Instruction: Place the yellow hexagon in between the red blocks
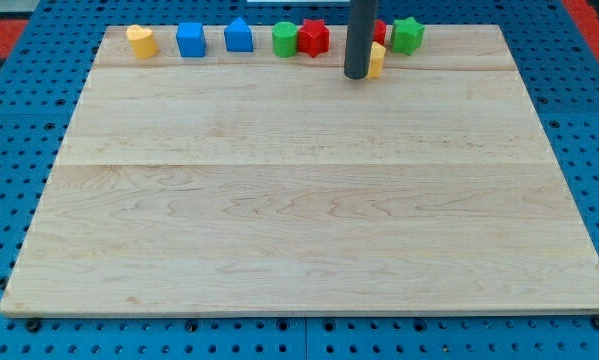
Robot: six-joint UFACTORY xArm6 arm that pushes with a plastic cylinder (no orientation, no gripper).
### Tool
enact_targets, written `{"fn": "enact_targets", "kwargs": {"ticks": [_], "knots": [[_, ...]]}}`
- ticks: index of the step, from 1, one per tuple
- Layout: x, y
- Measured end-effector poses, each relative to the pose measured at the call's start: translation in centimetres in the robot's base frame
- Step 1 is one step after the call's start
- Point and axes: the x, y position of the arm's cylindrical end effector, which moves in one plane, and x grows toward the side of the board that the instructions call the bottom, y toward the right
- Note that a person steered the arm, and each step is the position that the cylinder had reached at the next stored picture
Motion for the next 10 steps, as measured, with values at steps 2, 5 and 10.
{"fn": "enact_targets", "kwargs": {"ticks": [2,5,10], "knots": [[0.7,5.3],[-1.2,-1.7],[-2.2,0.8]]}}
